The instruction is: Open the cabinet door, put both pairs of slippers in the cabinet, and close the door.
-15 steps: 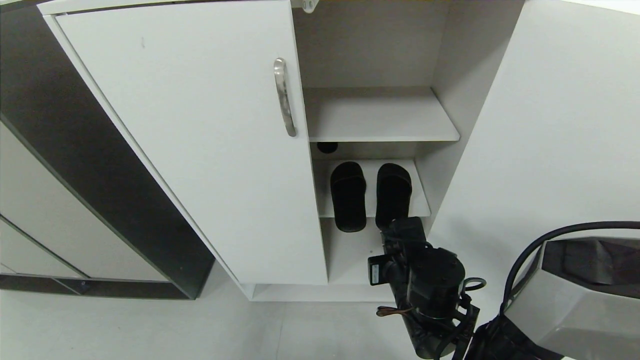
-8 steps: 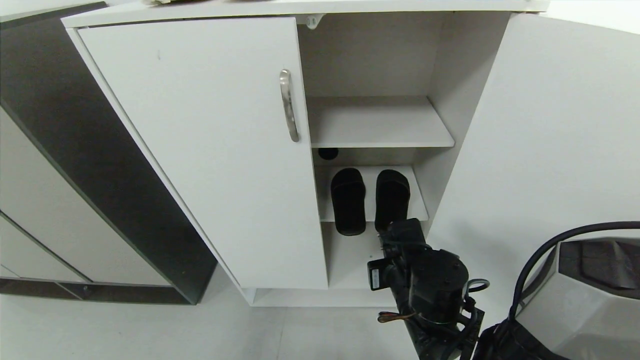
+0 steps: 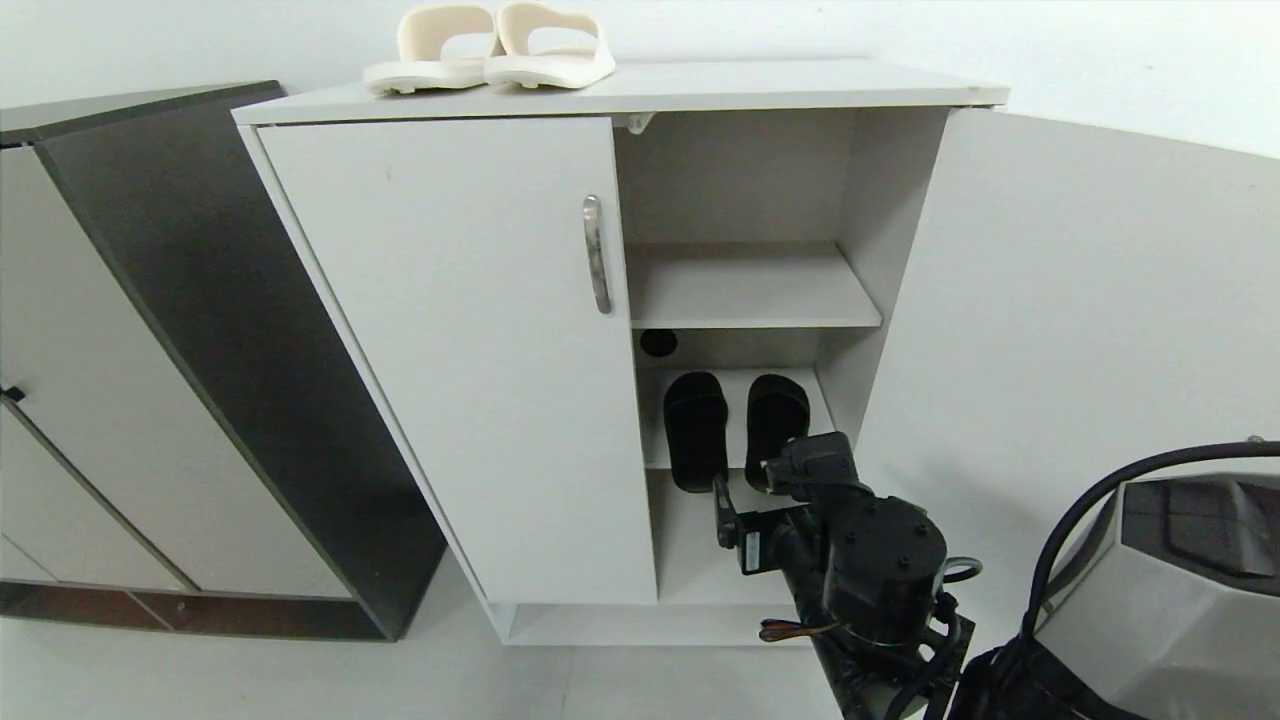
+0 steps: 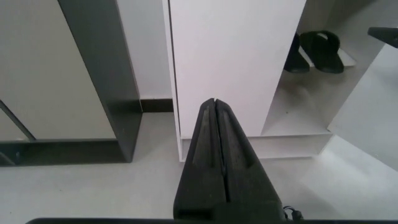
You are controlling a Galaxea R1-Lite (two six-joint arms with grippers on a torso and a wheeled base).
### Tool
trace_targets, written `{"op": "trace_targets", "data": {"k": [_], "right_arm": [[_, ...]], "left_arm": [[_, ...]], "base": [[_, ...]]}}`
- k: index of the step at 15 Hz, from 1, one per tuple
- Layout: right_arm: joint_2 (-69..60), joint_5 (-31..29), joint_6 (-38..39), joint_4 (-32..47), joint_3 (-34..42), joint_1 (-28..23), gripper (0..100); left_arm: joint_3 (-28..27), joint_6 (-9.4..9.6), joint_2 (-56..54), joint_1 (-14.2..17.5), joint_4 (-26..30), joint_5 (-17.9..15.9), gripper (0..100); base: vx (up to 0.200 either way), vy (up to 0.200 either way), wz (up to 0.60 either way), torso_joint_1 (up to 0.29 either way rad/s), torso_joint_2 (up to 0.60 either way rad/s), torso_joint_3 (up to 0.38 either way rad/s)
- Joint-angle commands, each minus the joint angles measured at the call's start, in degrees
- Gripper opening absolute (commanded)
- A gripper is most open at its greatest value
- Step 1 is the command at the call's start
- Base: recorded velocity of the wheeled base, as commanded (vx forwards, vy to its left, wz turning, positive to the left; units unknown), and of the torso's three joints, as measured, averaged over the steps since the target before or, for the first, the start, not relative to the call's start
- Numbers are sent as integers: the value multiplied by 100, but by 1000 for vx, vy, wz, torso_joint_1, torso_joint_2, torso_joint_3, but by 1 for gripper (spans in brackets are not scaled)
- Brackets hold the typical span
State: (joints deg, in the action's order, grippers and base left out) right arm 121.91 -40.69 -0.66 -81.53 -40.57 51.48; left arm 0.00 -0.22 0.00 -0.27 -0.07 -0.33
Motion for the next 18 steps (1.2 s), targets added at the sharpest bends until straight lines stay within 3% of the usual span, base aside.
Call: {"op": "trace_targets", "data": {"k": [1,3,9,18], "right_arm": [[9,79,4,-56,111,-77,100],[26,439,-48,-381,322,-156,100],[88,615,-101,-451,577,-165,100],[105,782,-92,-478,638,-165,100]], "left_arm": [[0,13,9,0,-1,-2,0],[0,4,9,0,-1,-2,0],[0,-31,9,9,-1,-11,0],[0,-13,9,0,-1,-20,0]], "base": [[0,0,0,2,12,188],[0,0,0,5,10,154],[0,0,0,0,0,0],[0,200,0,2,3,7]]}}
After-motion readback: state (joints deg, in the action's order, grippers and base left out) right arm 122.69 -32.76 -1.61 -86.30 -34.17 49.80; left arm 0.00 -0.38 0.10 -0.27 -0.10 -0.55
